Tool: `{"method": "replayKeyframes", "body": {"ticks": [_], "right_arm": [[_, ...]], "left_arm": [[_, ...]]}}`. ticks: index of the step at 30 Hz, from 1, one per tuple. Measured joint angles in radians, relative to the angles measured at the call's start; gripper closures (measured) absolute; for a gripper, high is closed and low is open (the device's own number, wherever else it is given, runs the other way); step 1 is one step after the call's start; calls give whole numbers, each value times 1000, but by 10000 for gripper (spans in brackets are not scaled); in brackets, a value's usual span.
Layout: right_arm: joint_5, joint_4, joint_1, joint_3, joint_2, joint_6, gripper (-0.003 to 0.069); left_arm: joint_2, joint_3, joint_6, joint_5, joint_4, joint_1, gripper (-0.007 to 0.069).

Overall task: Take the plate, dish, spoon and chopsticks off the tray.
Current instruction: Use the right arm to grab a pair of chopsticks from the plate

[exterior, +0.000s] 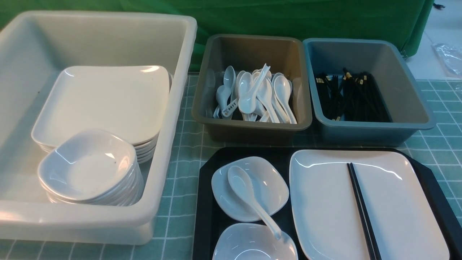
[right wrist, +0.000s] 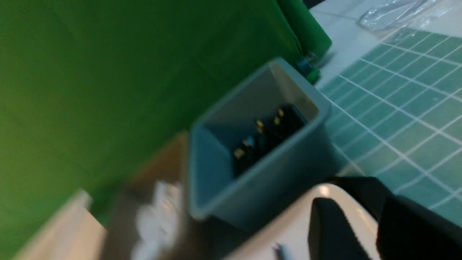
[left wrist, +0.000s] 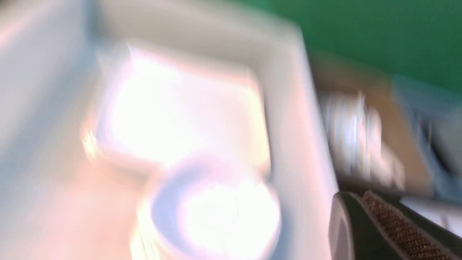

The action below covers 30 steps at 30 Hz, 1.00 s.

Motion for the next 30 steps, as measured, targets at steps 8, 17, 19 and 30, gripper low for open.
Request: {"method": "replayKeyframes", "body": {"ticks": [8, 17, 19, 30], "right_arm": [[-219, 33, 0, 0, 0, 140, 417], [93, -227, 83, -252, 93, 147, 618], [292, -272, 147, -433, 231, 40, 631], [959, -343, 452, -913, 948, -207, 542]], "left_arm": [[285, -39, 320, 226, -367, 0, 617], [396, -75, 158, 186, -148, -371, 624], [445, -89, 6, 197, 22, -498, 624], [661, -227, -151, 192, 153, -799, 624]]}}
